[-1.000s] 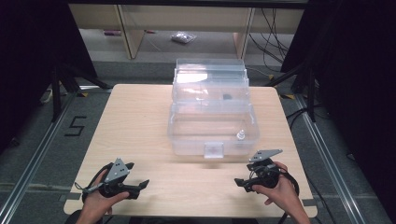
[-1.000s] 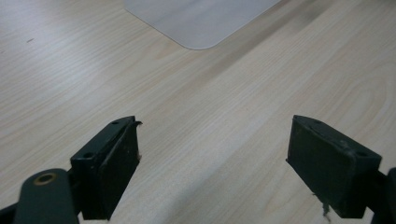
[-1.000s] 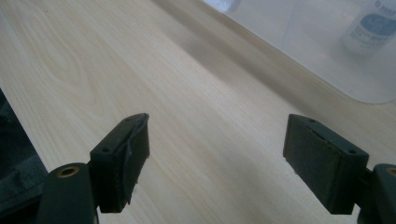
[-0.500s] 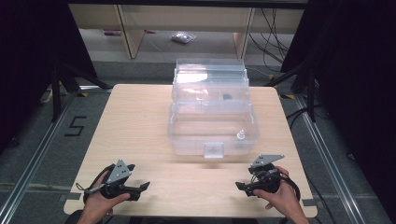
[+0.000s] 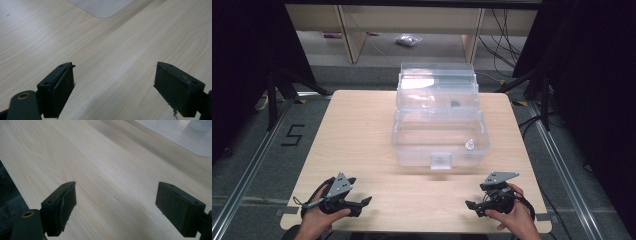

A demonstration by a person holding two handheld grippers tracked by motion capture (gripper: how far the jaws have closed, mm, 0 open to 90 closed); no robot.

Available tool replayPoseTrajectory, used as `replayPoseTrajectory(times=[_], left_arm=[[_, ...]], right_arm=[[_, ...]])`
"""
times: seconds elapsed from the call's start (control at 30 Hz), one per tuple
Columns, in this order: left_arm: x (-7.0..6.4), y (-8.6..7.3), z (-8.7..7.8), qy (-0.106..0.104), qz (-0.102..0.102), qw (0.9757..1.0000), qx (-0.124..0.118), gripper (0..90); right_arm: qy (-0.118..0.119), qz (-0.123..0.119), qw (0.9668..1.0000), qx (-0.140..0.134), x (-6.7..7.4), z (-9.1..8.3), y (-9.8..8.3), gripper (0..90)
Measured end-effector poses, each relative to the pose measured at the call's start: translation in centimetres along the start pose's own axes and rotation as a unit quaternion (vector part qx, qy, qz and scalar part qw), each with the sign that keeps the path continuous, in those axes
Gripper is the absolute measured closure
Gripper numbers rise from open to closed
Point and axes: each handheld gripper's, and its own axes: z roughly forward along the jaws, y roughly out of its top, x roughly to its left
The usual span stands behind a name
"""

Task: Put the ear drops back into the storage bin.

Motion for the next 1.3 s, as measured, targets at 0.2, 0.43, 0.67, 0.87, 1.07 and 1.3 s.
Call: replayPoseTrajectory(times=[0.2,0.43,0.67,0.87,1.07,1.3], left_arm=[[0.2,-0.1,0.0,0.005,0.011,0.9999,0.005,15.6],[0.2,-0.1,-0.1,0.005,0.012,0.9998,0.012,15.5],[0.2,-0.2,-0.1,0.005,0.012,0.9998,0.014,15.5],[0.2,-0.2,-0.1,0.001,0.01,0.9999,0.01,15.5],[0.2,-0.2,-0.1,0.001,0.01,0.9999,0.01,15.5],[0.1,-0.3,0.0,0.001,0.005,1.0,0.006,15.5]], right_arm=[[-0.004,0.005,0.9999,0.009,0.3,-0.2,-1.0,17.1],[-0.005,0.015,0.9998,0.009,0.5,-0.4,-1.9,17.0],[-0.007,0.021,0.9997,0.006,0.6,-0.4,-2.6,17.0],[-0.011,0.019,0.9997,0.009,1.1,-0.3,-3.2,16.8],[-0.02,0.026,0.9995,0.006,1.2,-0.4,-3.6,16.8],[-0.021,0.038,0.999,0.007,1.2,-0.4,-3.8,16.8]])
